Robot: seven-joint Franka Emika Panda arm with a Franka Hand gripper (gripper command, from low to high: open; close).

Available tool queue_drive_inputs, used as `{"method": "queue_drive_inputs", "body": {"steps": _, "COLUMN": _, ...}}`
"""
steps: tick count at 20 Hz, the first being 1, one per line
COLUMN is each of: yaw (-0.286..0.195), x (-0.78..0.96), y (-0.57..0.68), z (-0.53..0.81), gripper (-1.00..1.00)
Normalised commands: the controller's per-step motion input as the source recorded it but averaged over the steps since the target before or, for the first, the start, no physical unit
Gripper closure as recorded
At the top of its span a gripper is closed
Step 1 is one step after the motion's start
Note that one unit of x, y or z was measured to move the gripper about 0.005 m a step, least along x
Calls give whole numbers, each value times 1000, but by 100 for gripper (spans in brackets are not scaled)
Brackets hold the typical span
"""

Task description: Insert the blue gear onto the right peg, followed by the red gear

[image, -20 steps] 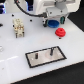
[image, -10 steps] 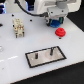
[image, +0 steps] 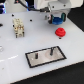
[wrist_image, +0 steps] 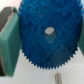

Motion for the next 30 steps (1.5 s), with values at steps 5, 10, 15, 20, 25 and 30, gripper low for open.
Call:
{"method": "queue_drive_inputs", "body": {"steps": 5, "yaw": 0, "x": 747, "y": -169, "z": 550, "gripper": 100}}
{"method": "queue_drive_inputs", "body": {"steps": 10, "yaw": 0, "x": 777, "y": -165, "z": 524, "gripper": 100}}
{"method": "queue_drive_inputs", "body": {"steps": 15, "yaw": 0, "x": 804, "y": -191, "z": 465, "gripper": 100}}
{"method": "queue_drive_inputs", "body": {"steps": 20, "yaw": 0, "x": 797, "y": -258, "z": 411, "gripper": 100}}
{"method": "queue_drive_inputs", "body": {"steps": 25, "yaw": 0, "x": 811, "y": -284, "z": 334, "gripper": 100}}
{"method": "queue_drive_inputs", "body": {"steps": 30, "yaw": 0, "x": 824, "y": -277, "z": 260, "gripper": 100}}
